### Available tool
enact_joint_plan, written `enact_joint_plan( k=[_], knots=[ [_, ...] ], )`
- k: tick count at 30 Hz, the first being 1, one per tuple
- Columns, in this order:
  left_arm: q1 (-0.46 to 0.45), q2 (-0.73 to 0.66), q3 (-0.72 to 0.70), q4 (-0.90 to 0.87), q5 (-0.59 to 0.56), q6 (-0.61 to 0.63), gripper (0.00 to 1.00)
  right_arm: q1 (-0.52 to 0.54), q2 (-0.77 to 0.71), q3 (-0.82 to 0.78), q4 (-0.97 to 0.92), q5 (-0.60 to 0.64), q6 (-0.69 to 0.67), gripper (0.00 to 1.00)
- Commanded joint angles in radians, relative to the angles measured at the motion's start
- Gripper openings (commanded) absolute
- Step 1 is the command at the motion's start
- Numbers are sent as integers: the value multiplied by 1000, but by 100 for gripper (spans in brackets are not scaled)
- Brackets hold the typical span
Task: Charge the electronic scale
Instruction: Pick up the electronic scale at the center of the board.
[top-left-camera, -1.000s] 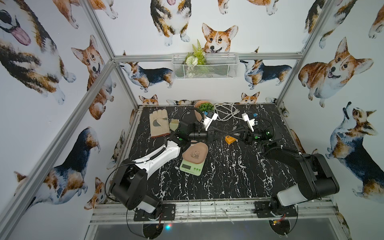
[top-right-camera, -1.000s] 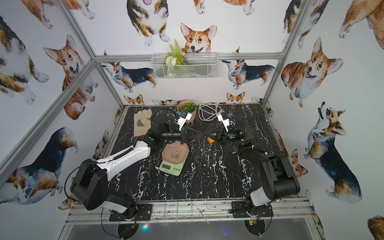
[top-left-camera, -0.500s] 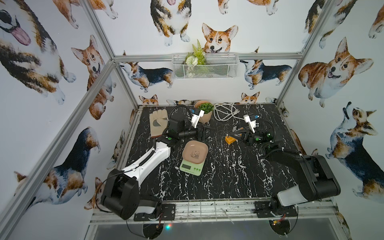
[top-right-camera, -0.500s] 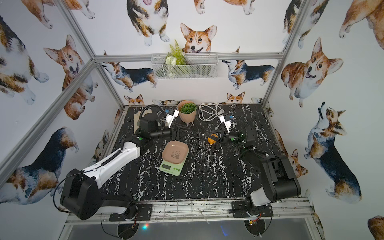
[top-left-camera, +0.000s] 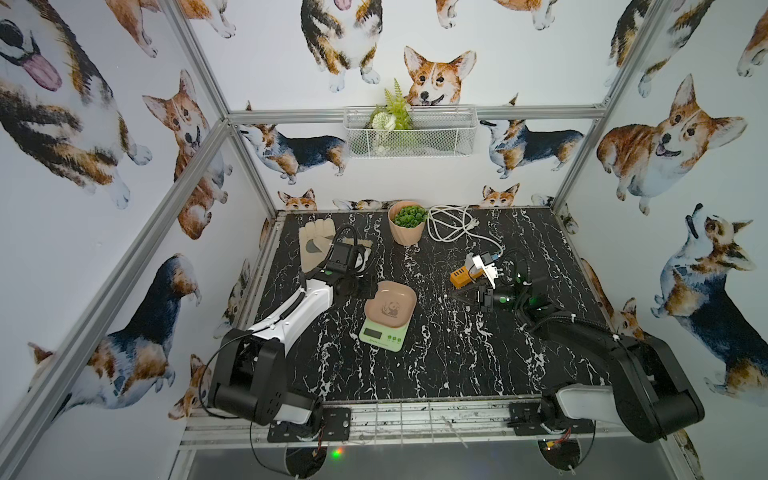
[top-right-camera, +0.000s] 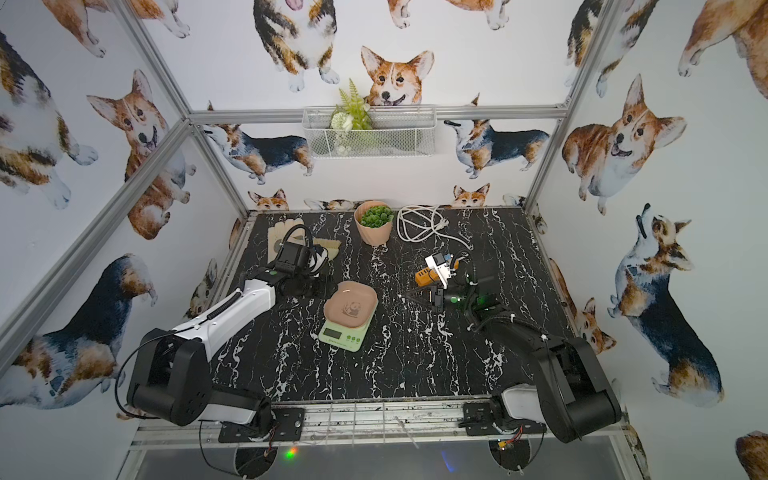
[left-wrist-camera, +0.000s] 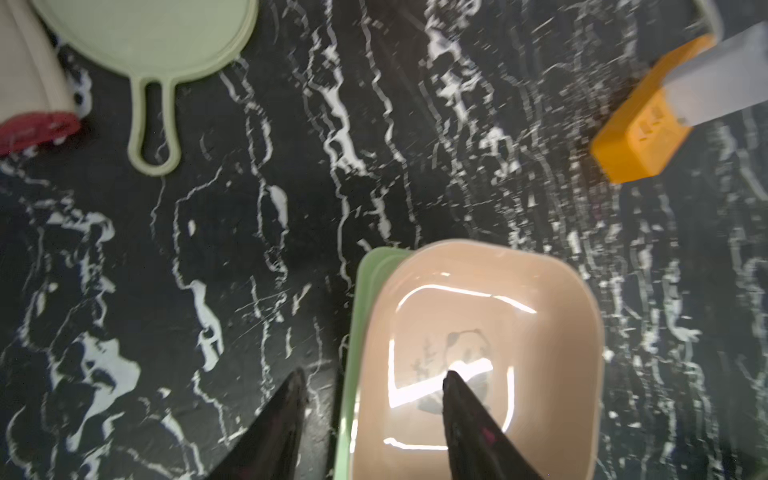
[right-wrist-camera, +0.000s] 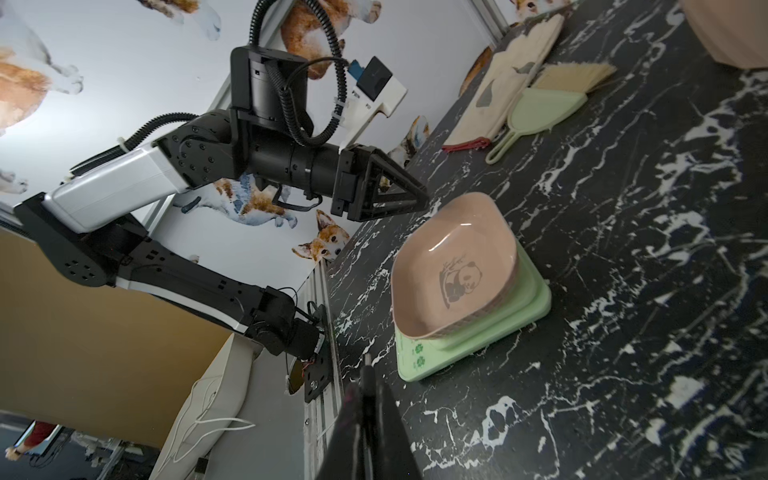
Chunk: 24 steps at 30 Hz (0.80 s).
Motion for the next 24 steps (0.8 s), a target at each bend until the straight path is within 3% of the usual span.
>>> enact_joint_plan(
  k=[1,15,19,24],
  knots=[
    [-9,11,-9,-58,-73,22,47,15,2,-12,-23,30,-17,0],
    [-36,124,3,17,47,32,14,36,92,10,29,23,75,0],
    [-36,146,11,34,70,27,0,35,101,24,6,23,77,0],
    [-35,117,-3,99,156,-4,0,37,101,22,8,23,84,0]
  ],
)
